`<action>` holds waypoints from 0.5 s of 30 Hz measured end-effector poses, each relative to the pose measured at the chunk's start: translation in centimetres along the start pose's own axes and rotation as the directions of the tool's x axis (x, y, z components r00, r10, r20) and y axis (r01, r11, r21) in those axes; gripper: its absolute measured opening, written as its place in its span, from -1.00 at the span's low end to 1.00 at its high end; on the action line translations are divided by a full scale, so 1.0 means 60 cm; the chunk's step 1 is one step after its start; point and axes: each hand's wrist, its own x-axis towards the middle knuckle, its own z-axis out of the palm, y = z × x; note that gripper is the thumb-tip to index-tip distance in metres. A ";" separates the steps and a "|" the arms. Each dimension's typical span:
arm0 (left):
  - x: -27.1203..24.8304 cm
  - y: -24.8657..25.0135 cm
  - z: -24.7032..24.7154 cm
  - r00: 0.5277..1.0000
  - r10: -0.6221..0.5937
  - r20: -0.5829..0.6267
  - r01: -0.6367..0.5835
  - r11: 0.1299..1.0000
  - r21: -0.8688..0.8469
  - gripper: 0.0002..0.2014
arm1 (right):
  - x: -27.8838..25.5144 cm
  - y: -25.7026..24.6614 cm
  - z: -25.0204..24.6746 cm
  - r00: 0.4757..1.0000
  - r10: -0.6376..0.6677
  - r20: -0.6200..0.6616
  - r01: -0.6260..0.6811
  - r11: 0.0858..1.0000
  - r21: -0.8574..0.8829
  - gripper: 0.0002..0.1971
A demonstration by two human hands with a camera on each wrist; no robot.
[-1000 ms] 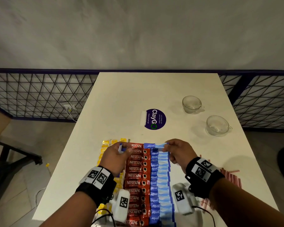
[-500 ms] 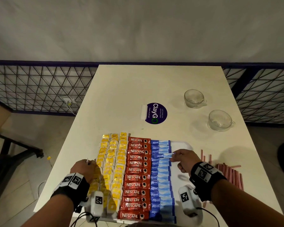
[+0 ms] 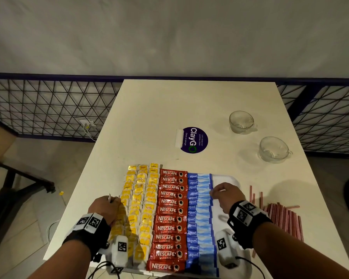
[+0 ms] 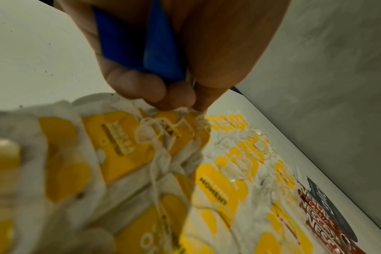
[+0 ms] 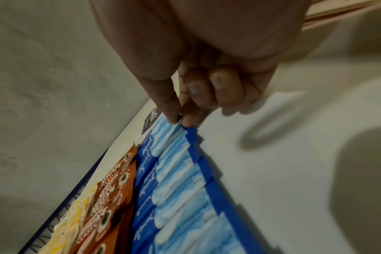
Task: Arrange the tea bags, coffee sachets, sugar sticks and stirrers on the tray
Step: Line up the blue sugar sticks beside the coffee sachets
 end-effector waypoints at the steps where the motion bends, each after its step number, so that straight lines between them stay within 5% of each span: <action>1: 0.001 -0.001 0.000 1.000 0.002 -0.002 -0.002 1.000 0.003 -0.67 | -0.002 -0.001 0.000 1.000 0.001 -0.009 -0.001 1.000 -0.018 -0.93; 15: 0.014 -0.011 0.009 1.000 0.029 -0.004 -0.029 0.999 0.018 -0.67 | -0.012 -0.007 0.001 0.998 -0.069 -0.004 0.067 0.983 -0.172 -0.87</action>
